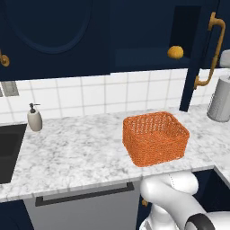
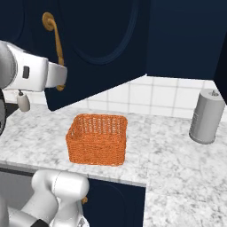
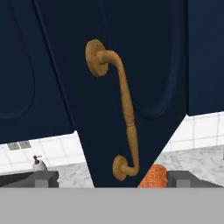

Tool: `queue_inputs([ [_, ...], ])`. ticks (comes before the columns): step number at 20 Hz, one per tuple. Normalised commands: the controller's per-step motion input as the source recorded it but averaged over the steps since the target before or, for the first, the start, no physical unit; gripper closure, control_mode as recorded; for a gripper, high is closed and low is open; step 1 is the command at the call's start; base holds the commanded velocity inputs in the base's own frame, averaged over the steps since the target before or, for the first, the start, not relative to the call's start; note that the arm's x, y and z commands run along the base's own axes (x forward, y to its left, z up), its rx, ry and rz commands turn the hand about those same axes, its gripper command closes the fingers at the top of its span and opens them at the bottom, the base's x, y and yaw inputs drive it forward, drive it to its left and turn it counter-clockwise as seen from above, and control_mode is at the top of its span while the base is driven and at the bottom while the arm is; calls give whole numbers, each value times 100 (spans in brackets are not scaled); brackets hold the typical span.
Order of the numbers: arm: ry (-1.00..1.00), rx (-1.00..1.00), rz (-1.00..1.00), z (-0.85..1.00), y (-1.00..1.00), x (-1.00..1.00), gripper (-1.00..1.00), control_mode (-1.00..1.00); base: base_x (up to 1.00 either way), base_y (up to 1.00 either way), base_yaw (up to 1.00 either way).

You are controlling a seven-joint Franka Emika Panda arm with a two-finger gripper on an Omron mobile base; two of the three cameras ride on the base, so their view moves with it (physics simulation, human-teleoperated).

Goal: Open the cabinet, pick up the bread from the cabinet and place it in the basket. Then move the basket to the dining counter.

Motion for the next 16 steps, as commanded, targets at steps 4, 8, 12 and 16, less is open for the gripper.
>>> queue_inputs([
  [4,2,-35,-27,29,59,-64,-100,-100,0,0,0],
  [8,23,-65,-18,-7,100,4,-100,-100,0,0,0],
  [12,47,-72,-13,-22,88,67,-100,-100,0,0,0],
  [16,63,-69,-18,-42,18,100,-100,-100,0,0,0],
])
